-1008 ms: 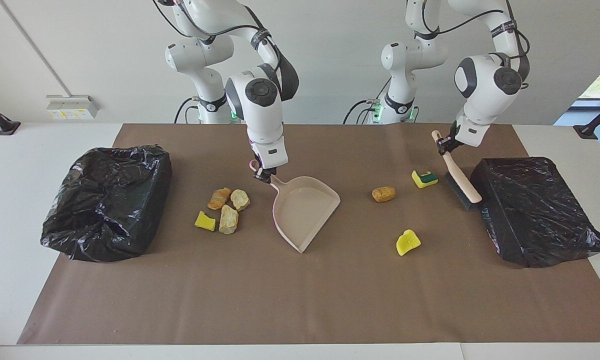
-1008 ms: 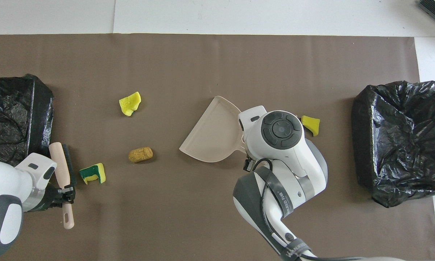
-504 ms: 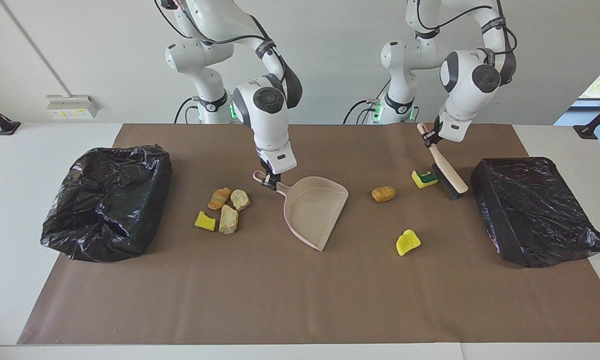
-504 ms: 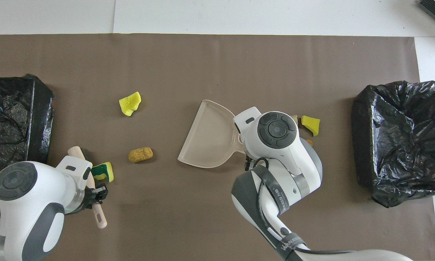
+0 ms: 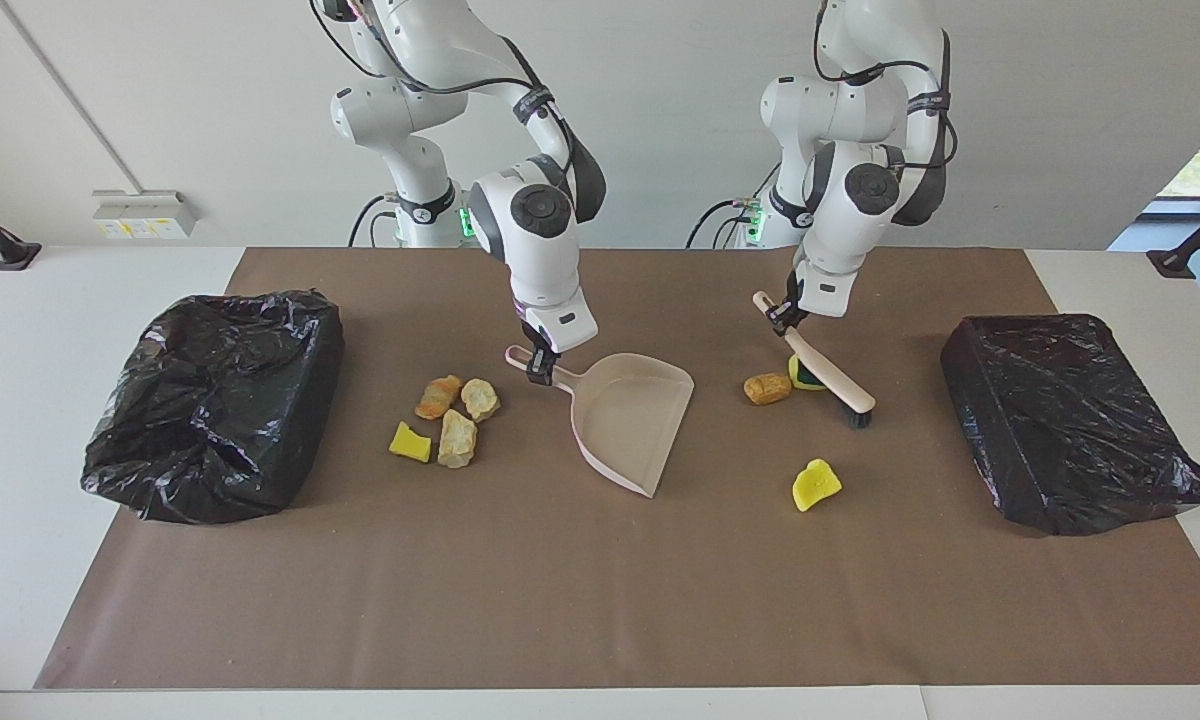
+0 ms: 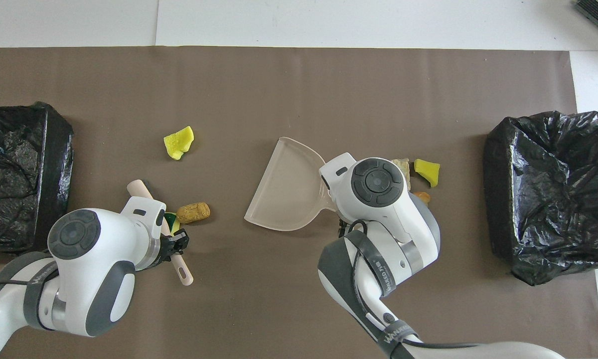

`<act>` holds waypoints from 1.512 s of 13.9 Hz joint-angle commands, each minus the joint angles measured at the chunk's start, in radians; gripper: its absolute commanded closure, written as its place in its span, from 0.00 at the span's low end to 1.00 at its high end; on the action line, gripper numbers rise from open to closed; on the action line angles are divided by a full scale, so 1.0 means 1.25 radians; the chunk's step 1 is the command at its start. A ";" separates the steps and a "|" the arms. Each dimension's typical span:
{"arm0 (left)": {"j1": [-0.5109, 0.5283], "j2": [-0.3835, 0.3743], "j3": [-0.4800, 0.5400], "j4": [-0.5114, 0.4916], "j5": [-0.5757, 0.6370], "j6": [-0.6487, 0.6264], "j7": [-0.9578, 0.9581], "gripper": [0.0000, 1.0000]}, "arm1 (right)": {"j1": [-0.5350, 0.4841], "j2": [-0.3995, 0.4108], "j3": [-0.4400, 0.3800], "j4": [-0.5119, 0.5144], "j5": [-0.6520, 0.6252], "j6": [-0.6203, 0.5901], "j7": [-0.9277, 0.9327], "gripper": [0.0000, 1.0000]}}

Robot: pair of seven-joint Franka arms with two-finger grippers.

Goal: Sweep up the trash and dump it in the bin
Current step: 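Sweep the sponges into the dustpan with the brush in the left gripper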

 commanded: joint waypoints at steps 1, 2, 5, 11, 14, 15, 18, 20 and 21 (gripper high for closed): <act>-0.042 0.054 0.009 0.058 -0.049 0.011 0.007 1.00 | -0.008 -0.006 0.004 -0.018 -0.009 0.011 -0.024 0.79; -0.050 0.057 0.008 0.067 -0.062 0.010 0.009 1.00 | -0.007 -0.005 0.004 -0.012 -0.029 0.007 -0.024 1.00; -0.094 0.068 0.006 0.089 -0.091 0.011 0.014 1.00 | -0.007 0.000 0.005 0.007 -0.047 -0.007 -0.019 1.00; -0.245 0.076 0.004 0.120 -0.101 0.031 0.027 1.00 | -0.022 0.007 0.005 0.044 -0.047 -0.026 -0.078 1.00; -0.290 0.074 -0.005 0.134 -0.089 0.032 0.106 1.00 | -0.022 0.000 0.005 0.022 -0.046 -0.027 -0.072 1.00; -0.291 0.077 -0.014 0.142 -0.086 0.035 0.120 1.00 | -0.022 0.004 0.005 0.021 -0.045 -0.025 -0.066 1.00; -0.290 0.084 -0.021 0.172 -0.040 0.024 0.103 1.00 | -0.015 0.021 0.005 0.023 -0.045 -0.018 -0.028 1.00; -0.258 0.077 -0.012 0.182 -0.037 0.020 0.112 1.00 | -0.012 0.027 0.005 0.040 -0.038 -0.028 -0.012 1.00; -0.215 0.076 -0.013 0.192 -0.035 0.015 0.120 1.00 | -0.013 0.030 0.005 0.043 -0.032 -0.028 -0.009 1.00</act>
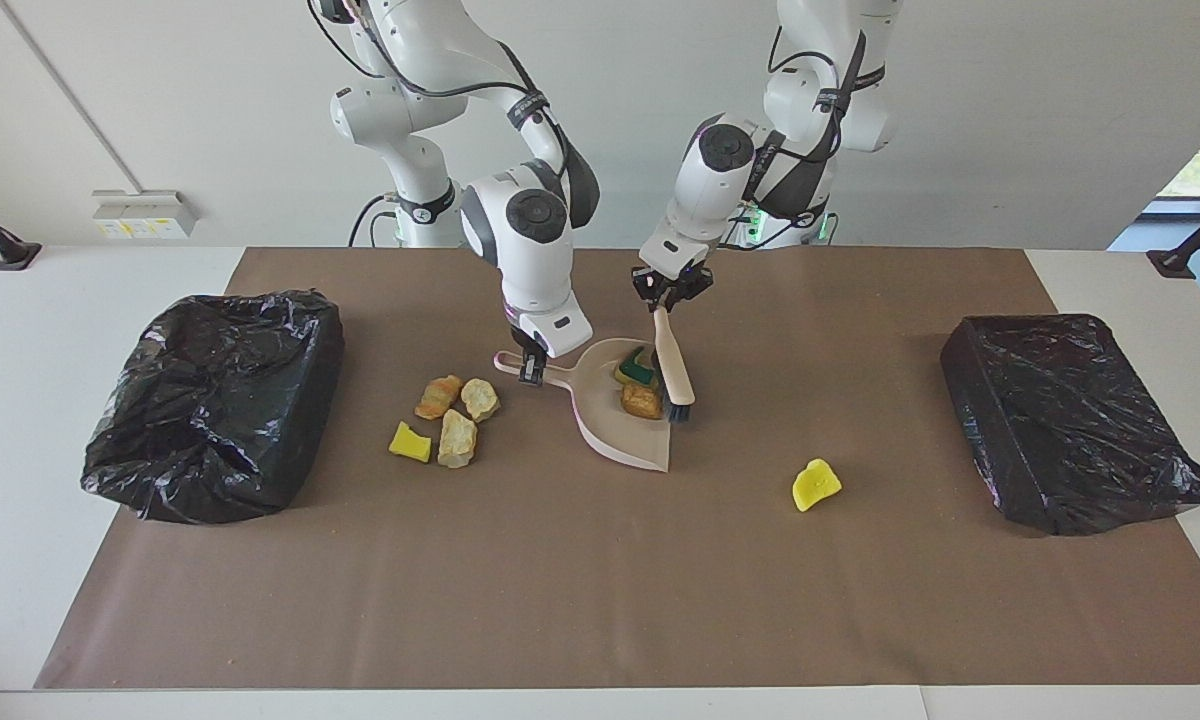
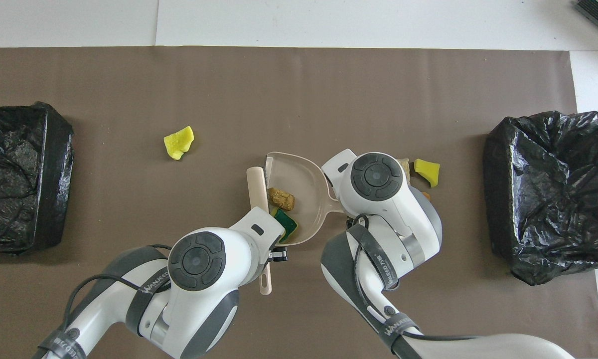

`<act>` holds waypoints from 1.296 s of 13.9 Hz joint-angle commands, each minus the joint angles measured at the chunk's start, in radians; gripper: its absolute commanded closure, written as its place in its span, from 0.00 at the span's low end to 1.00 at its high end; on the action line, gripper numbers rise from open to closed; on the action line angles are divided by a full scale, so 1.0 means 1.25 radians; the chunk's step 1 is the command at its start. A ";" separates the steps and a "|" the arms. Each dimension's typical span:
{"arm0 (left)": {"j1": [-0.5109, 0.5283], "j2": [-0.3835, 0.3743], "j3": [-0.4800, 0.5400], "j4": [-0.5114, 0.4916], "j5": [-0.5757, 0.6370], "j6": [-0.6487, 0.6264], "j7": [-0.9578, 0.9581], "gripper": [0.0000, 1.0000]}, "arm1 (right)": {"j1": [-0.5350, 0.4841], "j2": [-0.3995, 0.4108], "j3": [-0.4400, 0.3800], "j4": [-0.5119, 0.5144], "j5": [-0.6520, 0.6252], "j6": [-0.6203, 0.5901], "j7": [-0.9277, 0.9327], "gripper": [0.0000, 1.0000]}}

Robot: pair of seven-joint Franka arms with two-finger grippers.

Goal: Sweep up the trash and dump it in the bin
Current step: 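Sweep the sponges into the dustpan with the brush in the left gripper, then sweep the yellow sponge and crumbs into the dustpan with the left gripper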

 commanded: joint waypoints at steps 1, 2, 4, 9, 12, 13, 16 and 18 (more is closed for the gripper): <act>0.082 0.008 0.002 0.036 0.043 -0.024 0.037 1.00 | -0.004 0.015 0.005 0.022 0.012 -0.011 0.032 1.00; 0.103 0.013 0.002 0.051 0.083 -0.051 0.055 1.00 | -0.001 0.015 0.006 0.023 0.011 -0.014 0.040 1.00; 0.180 0.045 0.002 0.102 0.135 -0.109 0.142 1.00 | 0.005 0.014 0.006 0.029 0.012 -0.022 0.064 1.00; 0.348 0.152 0.002 0.275 0.228 -0.221 0.336 1.00 | 0.058 0.015 0.014 0.085 0.013 -0.104 0.142 1.00; 0.409 0.206 0.002 0.321 0.284 -0.253 0.489 1.00 | 0.047 0.035 0.015 0.103 0.014 -0.093 0.142 1.00; 0.427 0.223 0.002 0.327 0.304 -0.253 0.519 1.00 | 0.049 0.058 0.016 0.133 0.014 -0.093 0.152 1.00; 0.437 0.245 0.001 0.316 0.325 -0.247 0.632 1.00 | 0.061 0.084 0.016 0.159 0.050 -0.078 0.206 1.00; 0.426 0.243 -0.001 0.312 0.324 -0.242 0.641 1.00 | 0.065 0.084 0.016 0.147 0.049 -0.071 0.207 1.00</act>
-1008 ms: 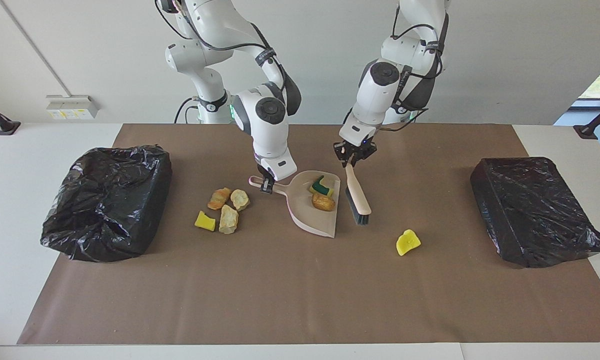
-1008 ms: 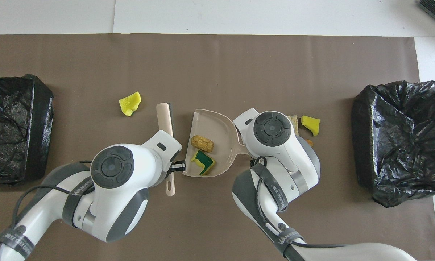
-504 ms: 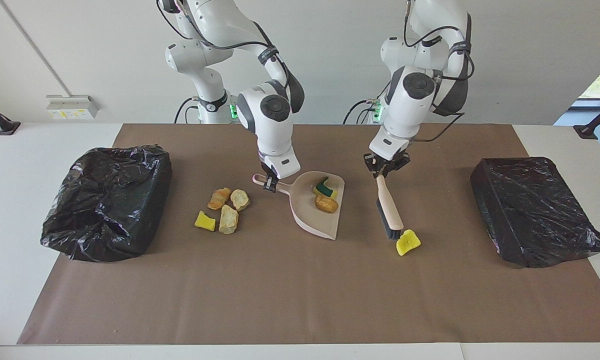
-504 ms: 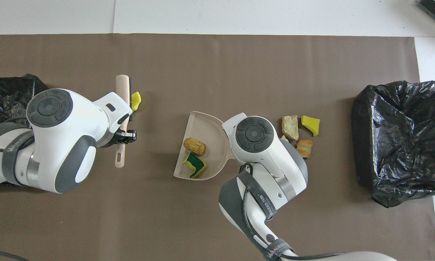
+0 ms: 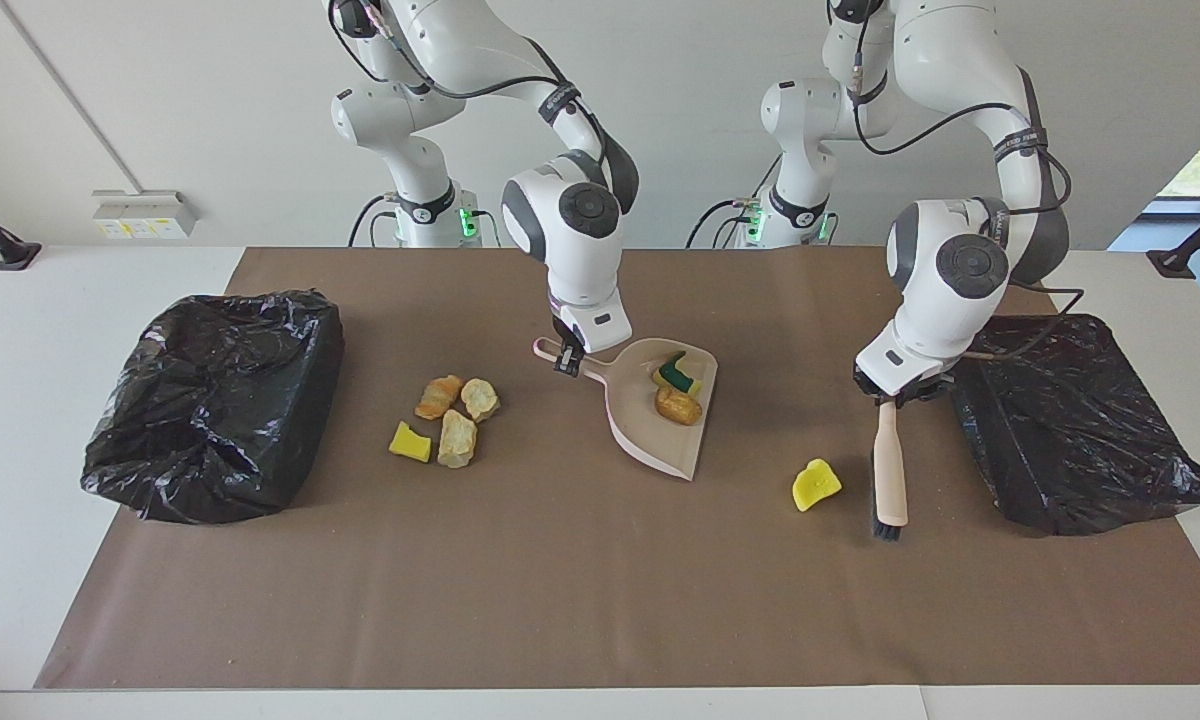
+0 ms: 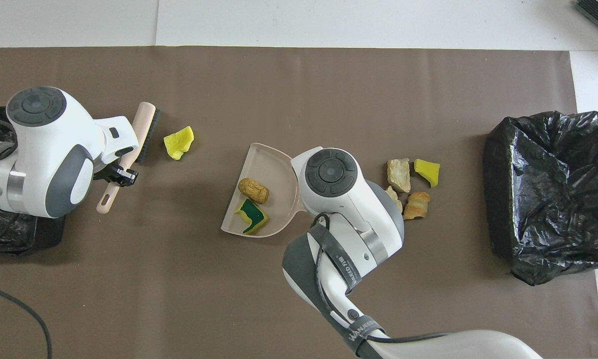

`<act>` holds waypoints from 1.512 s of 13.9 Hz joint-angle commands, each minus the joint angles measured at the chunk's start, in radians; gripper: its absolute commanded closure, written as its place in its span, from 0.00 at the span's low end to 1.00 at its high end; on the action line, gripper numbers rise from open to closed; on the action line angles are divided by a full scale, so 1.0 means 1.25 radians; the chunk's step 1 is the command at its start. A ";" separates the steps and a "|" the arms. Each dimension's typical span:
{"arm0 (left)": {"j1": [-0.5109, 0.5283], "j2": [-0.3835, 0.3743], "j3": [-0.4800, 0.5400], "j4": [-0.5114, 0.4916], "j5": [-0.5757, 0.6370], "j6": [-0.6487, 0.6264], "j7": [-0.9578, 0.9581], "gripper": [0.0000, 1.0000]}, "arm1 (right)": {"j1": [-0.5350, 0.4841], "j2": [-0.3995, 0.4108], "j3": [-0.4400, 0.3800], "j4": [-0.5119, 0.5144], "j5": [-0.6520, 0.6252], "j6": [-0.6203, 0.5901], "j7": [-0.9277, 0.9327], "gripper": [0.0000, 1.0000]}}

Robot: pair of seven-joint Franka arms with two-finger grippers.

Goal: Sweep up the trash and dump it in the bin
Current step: 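Sweep the yellow sponge and crumbs into the dustpan with the left gripper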

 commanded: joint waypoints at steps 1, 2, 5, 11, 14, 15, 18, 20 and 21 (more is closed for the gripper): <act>-0.005 -0.004 -0.009 -0.001 0.020 -0.013 0.027 1.00 | 0.000 0.008 0.007 0.010 0.011 0.003 0.016 1.00; -0.008 -0.013 -0.013 -0.020 0.020 -0.013 0.080 1.00 | 0.000 0.008 0.007 0.010 0.011 0.001 0.016 1.00; -0.047 -0.035 -0.014 -0.053 0.013 -0.022 0.185 1.00 | 0.001 0.007 0.007 0.010 0.011 0.000 0.030 1.00; -0.161 -0.099 -0.014 -0.149 -0.086 -0.024 0.165 1.00 | 0.001 0.007 0.007 0.010 0.011 -0.007 0.031 1.00; -0.246 -0.114 -0.014 -0.165 -0.116 -0.019 0.045 1.00 | 0.001 0.007 0.007 0.010 0.011 -0.010 0.031 1.00; -0.264 -0.115 -0.014 -0.164 -0.139 -0.020 0.024 1.00 | 0.001 0.006 0.007 0.010 0.010 -0.010 0.031 1.00; -0.289 -0.111 -0.013 -0.141 -0.151 -0.028 -0.053 1.00 | 0.001 0.006 0.007 0.010 0.010 -0.010 0.031 1.00; -0.276 -0.112 -0.006 -0.125 -0.151 -0.041 -0.061 1.00 | 0.001 0.006 0.007 0.010 0.010 -0.010 0.031 1.00; -0.251 -0.120 -0.006 -0.115 -0.151 -0.051 -0.062 1.00 | 0.000 0.006 0.007 0.010 0.010 -0.010 0.030 1.00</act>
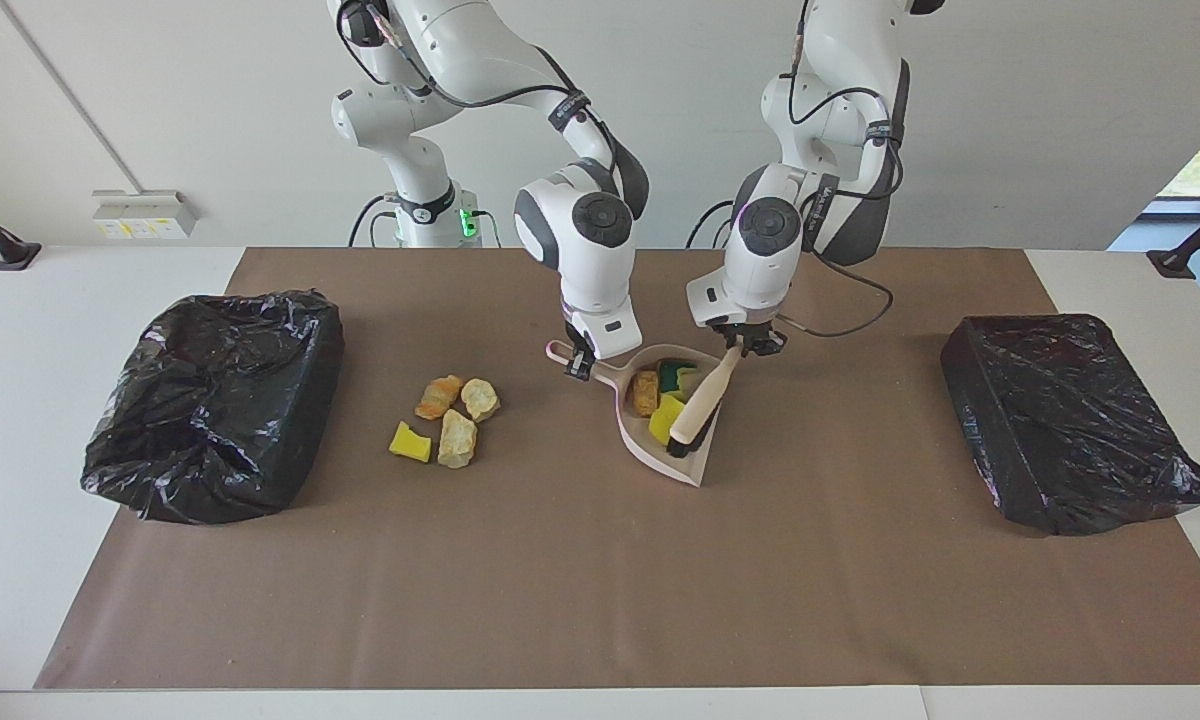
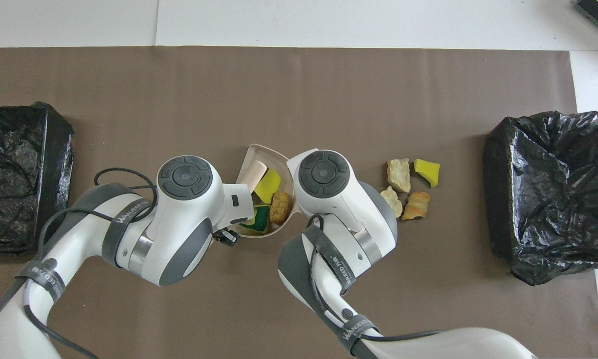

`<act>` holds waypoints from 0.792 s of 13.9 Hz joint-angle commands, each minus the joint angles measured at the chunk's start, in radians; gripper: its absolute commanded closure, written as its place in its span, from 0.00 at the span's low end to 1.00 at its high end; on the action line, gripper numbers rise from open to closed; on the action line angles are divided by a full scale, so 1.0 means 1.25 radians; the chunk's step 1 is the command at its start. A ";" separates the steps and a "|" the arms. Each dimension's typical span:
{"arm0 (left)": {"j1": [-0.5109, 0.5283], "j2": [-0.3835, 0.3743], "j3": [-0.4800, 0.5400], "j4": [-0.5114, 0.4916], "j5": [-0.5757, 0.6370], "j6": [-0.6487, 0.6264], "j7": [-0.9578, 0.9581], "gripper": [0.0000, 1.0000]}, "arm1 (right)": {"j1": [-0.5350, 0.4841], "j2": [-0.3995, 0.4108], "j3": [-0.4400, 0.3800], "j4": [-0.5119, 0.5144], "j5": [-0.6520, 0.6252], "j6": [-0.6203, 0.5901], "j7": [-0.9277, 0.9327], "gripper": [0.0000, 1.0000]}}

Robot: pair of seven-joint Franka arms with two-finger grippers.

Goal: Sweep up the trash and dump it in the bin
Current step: 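Sweep the yellow sponge and crumbs into the dustpan with the left gripper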

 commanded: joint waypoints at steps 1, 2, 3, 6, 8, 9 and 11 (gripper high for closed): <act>0.052 -0.029 0.012 0.025 -0.013 -0.049 -0.006 1.00 | -0.005 0.000 0.006 0.009 0.007 -0.009 0.014 1.00; 0.061 -0.047 0.012 0.029 -0.013 -0.072 -0.009 1.00 | -0.005 0.000 0.006 0.009 0.006 -0.010 0.014 1.00; 0.076 -0.067 0.012 0.028 -0.013 -0.087 -0.020 1.00 | -0.006 0.000 0.004 0.009 0.002 -0.017 0.013 1.00; 0.083 -0.085 0.012 0.014 -0.013 -0.091 -0.091 1.00 | -0.023 -0.035 0.000 0.009 -0.004 -0.048 0.001 1.00; 0.082 -0.094 0.012 0.000 -0.013 -0.082 -0.113 1.00 | -0.077 -0.078 0.000 0.009 -0.003 -0.071 -0.047 1.00; 0.078 -0.095 0.012 -0.002 -0.013 -0.085 -0.125 1.00 | -0.107 -0.102 -0.002 0.009 -0.004 -0.086 -0.086 1.00; 0.057 -0.115 0.007 -0.030 -0.013 -0.080 -0.206 1.00 | -0.168 -0.141 -0.004 0.009 -0.005 -0.100 -0.150 1.00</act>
